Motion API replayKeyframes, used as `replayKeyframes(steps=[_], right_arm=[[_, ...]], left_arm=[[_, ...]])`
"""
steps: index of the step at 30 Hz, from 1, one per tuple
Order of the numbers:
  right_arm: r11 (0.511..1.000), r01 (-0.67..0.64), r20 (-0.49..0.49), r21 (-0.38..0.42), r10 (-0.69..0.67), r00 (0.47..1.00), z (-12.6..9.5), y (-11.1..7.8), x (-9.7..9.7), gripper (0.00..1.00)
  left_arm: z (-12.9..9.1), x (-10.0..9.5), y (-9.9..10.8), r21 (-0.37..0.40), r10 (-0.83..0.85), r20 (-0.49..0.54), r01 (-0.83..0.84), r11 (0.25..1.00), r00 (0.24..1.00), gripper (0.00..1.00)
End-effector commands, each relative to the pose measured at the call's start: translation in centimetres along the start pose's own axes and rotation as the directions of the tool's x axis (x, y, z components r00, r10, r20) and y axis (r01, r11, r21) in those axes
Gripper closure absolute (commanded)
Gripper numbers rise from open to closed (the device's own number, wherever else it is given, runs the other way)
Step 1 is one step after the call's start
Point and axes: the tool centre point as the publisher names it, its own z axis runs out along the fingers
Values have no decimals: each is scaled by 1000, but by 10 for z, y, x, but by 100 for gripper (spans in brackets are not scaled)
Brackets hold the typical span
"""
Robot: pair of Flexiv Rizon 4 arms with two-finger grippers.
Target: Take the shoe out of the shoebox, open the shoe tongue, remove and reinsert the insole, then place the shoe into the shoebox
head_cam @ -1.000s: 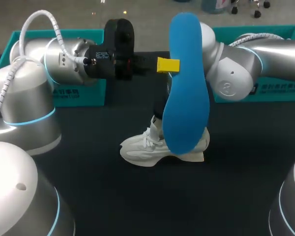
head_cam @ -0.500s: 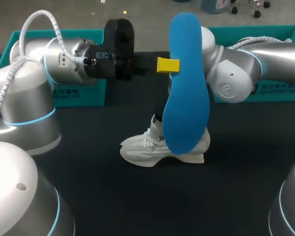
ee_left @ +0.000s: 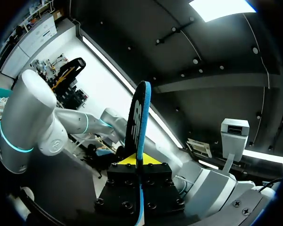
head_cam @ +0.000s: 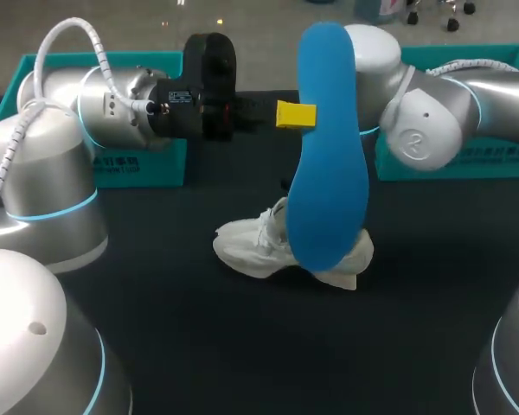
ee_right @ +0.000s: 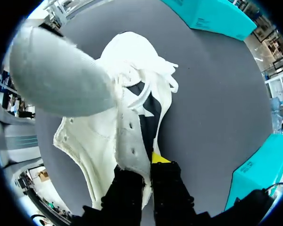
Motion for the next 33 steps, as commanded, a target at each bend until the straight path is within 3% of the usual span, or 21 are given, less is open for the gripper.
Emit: replayKeyframes(steps=[1,4,5,6,18,20,23,26,33], right_arm=[[765,-603,-107,-226,596,796,-15,-15,10,100],[685,-687,-145,-242,675,724,-16,-9,14,100],[687,-683,-131,-248,675,727,-17,-5,15,100],[754,-603,-71,-261,608,791,-22,4,14,100],[754,-603,-71,-261,608,791,-22,4,14,100],[693,-676,-89,-251,679,729,-22,3,12,100],[642,-726,-106,-248,727,679,-22,4,11,100],[642,-734,-65,-222,741,668,-19,8,14,100],[596,-775,-96,-212,776,623,-8,12,21,100]], left_arm=[[1,0,1,2,1,0,-1,1000,1000,100],[1,0,1,2,1,0,-1,1000,1000,100],[1,0,1,2,1,0,-1,1000,1000,100],[1,0,1,2,1,0,-1,1000,1000,100],[1,0,1,2,1,0,-1,1000,1000,100],[1,0,1,2,1,0,-1,1000,1000,100],[1,0,1,2,1,0,-1,1000,1000,100],[1,0,1,2,1,0,-1,1000,1000,100],[1,0,1,2,1,0,-1,1000,1000,100]])
